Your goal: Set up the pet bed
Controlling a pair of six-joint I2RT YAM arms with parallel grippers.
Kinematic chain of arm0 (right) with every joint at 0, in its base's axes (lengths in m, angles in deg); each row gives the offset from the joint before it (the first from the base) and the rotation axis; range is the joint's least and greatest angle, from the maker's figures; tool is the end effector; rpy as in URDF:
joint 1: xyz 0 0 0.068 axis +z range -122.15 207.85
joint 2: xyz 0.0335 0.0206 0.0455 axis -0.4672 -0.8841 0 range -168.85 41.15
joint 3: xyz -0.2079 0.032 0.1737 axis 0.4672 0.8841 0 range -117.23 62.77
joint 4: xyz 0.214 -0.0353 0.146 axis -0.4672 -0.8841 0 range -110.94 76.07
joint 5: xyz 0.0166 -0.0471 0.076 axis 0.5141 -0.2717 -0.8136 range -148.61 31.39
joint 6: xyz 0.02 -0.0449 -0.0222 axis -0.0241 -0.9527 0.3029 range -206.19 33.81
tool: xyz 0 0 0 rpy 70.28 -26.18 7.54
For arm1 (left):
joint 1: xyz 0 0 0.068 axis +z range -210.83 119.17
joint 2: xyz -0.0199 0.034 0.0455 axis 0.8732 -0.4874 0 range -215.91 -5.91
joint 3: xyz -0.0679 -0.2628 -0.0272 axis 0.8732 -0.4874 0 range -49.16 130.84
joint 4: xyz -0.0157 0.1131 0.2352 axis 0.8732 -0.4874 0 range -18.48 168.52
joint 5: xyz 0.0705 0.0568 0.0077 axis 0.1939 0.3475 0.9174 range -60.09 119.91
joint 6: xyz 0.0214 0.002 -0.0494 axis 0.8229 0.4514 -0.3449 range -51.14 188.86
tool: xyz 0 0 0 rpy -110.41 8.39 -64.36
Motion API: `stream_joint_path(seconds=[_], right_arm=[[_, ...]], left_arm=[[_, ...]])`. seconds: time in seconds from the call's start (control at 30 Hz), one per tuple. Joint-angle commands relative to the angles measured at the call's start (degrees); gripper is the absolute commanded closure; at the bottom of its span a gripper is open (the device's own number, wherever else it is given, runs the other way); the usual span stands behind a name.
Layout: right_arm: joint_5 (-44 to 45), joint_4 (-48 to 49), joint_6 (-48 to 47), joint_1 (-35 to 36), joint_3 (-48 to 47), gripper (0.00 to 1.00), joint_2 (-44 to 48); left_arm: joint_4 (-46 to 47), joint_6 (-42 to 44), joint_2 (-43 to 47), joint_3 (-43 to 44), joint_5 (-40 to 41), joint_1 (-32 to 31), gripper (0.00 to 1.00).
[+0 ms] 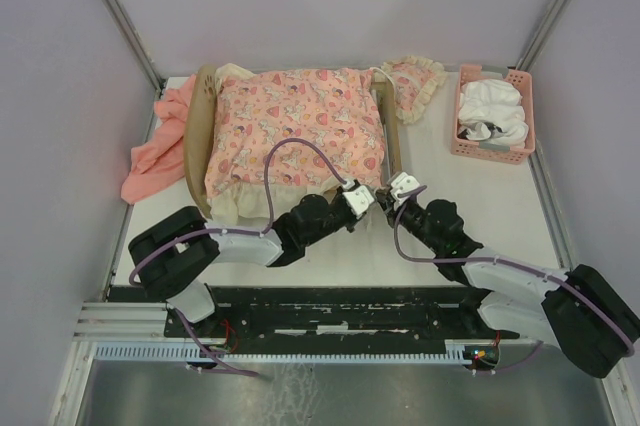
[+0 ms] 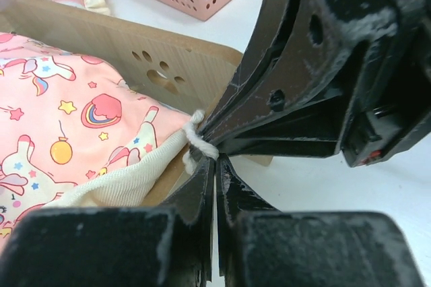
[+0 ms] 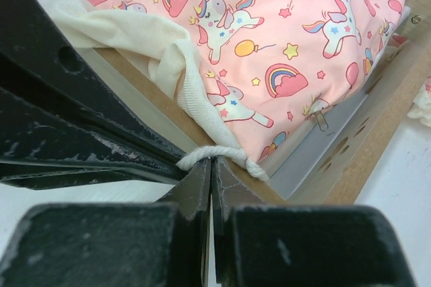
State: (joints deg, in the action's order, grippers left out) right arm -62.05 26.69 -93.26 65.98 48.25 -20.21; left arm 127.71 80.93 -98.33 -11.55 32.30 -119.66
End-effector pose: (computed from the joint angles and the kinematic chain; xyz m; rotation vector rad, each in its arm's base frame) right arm 0.1668 0.1336 0.1955 -0.6952 1.5511 0.4572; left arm 0.1723 -0.2818 0.2009 0.9606 1.4048 -0.5793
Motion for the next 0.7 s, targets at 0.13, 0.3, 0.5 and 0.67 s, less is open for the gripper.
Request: stream_joint_path(seconds=[0.13, 0.3, 0.5, 0.67], right_arm=[[-0.04, 13.98, 1.58, -0.2, 1.2, 0.98, -5.23], [-0.51, 14.42, 0.31, -0.23, 2.05, 0.98, -5.33], [-1.65, 12.16, -1.07, -0.25, 1.97, 0.98, -4.14], [-1.83, 11.67, -1.71, -0.26, 1.8, 0.98, -4.59]], left_arm=[[4.35, -2.56, 2.73, -0.95, -3.61, 0.23, 0.97], [3.41, -2.18, 1.71, -0.87, -2.73, 0.29, 0.97], [0.93, -1.03, 2.64, -1.33, -0.72, 0.29, 0.79], [-2.96, 1.97, 6.97, -2.93, 1.75, 0.24, 0.66]])
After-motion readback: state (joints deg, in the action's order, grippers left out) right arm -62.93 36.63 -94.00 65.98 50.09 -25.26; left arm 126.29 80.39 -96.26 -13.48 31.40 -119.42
